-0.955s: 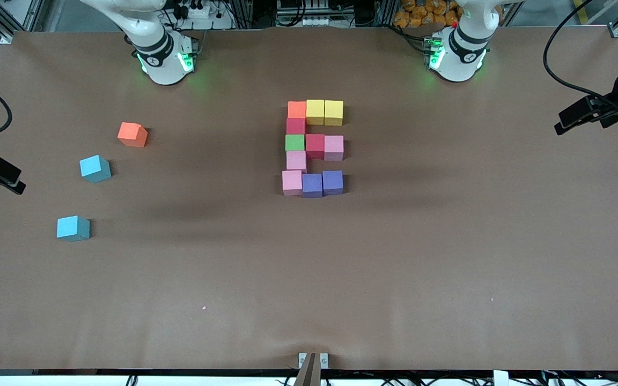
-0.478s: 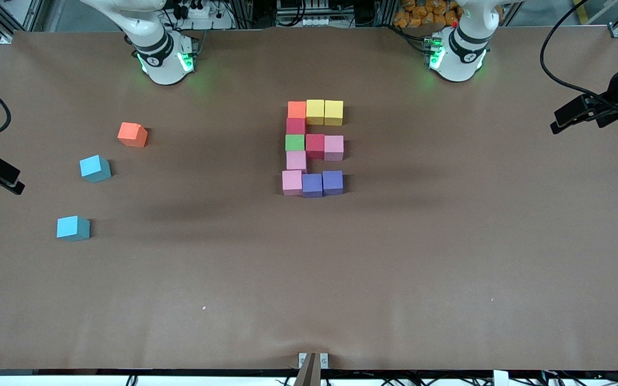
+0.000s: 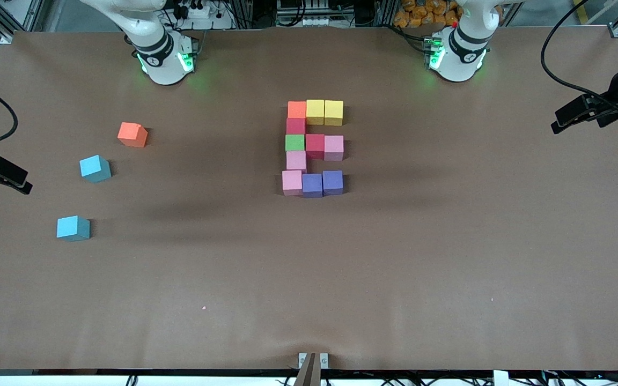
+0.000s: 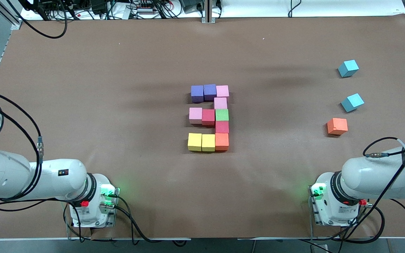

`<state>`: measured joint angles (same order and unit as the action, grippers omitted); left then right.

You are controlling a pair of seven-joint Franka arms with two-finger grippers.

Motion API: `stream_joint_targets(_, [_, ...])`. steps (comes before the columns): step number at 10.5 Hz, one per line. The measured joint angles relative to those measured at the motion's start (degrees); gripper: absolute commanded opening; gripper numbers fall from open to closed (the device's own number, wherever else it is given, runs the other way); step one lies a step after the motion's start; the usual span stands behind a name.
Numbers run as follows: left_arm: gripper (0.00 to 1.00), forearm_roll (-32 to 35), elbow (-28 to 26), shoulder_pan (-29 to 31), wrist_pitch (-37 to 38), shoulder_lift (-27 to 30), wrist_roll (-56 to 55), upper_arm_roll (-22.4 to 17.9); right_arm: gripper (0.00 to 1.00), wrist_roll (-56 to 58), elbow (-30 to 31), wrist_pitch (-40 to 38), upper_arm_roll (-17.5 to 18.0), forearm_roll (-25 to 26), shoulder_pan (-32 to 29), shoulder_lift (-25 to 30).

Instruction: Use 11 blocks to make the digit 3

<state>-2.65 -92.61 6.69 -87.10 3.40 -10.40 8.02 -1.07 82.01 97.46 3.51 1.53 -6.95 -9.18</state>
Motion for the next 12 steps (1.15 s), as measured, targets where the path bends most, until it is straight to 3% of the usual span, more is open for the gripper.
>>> stream_joint_targets(12, [1.00,0.7,2.8,-0.8,0.0,-2.3,0.0,-0.2,1.00,0.0,-0.4,-4.5,0.0,0.0,0.1,2.0])
